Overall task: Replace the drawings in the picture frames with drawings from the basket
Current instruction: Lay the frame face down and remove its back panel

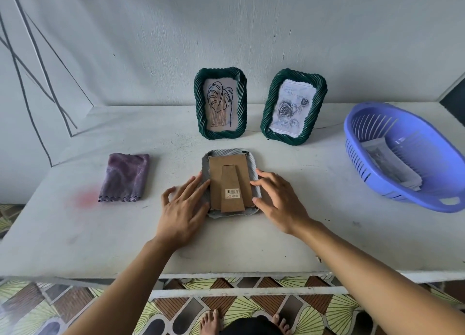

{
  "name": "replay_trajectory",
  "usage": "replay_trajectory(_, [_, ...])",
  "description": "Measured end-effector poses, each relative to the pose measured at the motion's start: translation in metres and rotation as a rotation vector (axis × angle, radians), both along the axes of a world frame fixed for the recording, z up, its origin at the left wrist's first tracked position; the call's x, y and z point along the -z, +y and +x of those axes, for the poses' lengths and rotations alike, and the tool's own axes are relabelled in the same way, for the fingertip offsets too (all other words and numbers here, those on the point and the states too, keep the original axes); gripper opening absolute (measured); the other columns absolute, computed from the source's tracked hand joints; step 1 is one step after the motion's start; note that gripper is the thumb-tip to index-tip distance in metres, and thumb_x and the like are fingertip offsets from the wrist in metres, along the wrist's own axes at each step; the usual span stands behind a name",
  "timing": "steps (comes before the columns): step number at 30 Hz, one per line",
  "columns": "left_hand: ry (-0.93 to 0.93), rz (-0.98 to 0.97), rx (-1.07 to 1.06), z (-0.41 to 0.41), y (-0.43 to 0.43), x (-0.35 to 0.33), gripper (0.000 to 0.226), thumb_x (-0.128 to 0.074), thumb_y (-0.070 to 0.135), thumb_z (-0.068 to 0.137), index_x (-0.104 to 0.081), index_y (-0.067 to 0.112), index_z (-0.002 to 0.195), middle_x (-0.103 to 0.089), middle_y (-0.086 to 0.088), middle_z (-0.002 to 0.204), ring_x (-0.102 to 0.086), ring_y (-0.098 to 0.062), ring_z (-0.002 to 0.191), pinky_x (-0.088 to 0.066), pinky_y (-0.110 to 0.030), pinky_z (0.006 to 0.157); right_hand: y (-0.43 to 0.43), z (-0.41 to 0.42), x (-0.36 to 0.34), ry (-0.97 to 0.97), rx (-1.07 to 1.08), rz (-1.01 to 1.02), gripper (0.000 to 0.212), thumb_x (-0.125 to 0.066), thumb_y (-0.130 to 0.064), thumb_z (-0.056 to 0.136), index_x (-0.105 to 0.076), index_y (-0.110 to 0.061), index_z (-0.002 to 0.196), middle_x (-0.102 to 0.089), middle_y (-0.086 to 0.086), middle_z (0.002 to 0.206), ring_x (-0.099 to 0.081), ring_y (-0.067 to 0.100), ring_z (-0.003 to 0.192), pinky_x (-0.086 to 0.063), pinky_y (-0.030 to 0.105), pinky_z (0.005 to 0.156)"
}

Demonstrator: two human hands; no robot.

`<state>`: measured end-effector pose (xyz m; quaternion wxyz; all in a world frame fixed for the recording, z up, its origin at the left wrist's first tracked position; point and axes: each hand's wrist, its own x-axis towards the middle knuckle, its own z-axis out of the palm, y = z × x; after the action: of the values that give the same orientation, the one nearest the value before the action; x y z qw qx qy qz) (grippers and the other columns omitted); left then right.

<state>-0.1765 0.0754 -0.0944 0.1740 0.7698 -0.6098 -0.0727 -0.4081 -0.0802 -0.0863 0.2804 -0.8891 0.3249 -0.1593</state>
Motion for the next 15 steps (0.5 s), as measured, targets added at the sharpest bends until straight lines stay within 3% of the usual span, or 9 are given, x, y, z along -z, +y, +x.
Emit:
replay_trajectory(4, [0.139,-0.005,-0.087,-0.001,-0.005,-0.007,0.062,-0.023,0.061,0.091,-0.040,0.043,0.148,-0.027,0.016,0.162,-0.025,-0.006,0.148,-0.011,-0.040,0.116,-0.004,0.003,-0.003,-0.062,0.026,0.093,0.037,-0.051,-0.041,0.092,-0.062,-0.025,0.123,-0.048,-0.010,0.143,-0.042,0.010,0.134,-0.030,0.035,0.115])
replay_trajectory(9, [0.188,-0.115,-0.203,-0.014,-0.021,-0.030,0.053,-0.030,0.058,0.091,-0.057,0.039,0.132,-0.053,0.012,0.138,-0.044,-0.015,0.130,-0.028,-0.041,0.103,-0.015,0.010,-0.011,-0.110,0.056,0.080,0.033,-0.057,-0.031,0.098,-0.058,-0.022,0.129,-0.060,-0.004,0.128,-0.053,0.012,0.121,-0.042,0.036,0.105])
replay_trajectory(12, [0.164,-0.031,-0.175,-0.024,-0.036,-0.048,0.061,-0.025,0.065,0.087,-0.058,0.038,0.130,-0.055,0.007,0.130,-0.047,-0.019,0.123,-0.029,-0.041,0.099,-0.024,0.016,-0.014,-0.073,0.063,-0.046,0.036,-0.060,-0.031,0.096,-0.059,-0.019,0.129,-0.060,-0.001,0.128,-0.053,0.018,0.120,-0.044,0.038,0.102])
replay_trajectory(15, [0.005,0.120,-0.128,-0.037,-0.053,-0.056,0.068,-0.021,0.072,0.083,-0.051,0.039,0.134,-0.051,0.003,0.128,-0.049,-0.023,0.117,-0.033,-0.041,0.095,-0.030,0.022,-0.008,-0.031,0.081,-0.118,0.039,-0.059,-0.033,0.093,-0.062,-0.017,0.127,-0.060,-0.001,0.130,-0.054,0.019,0.121,-0.045,0.041,0.101])
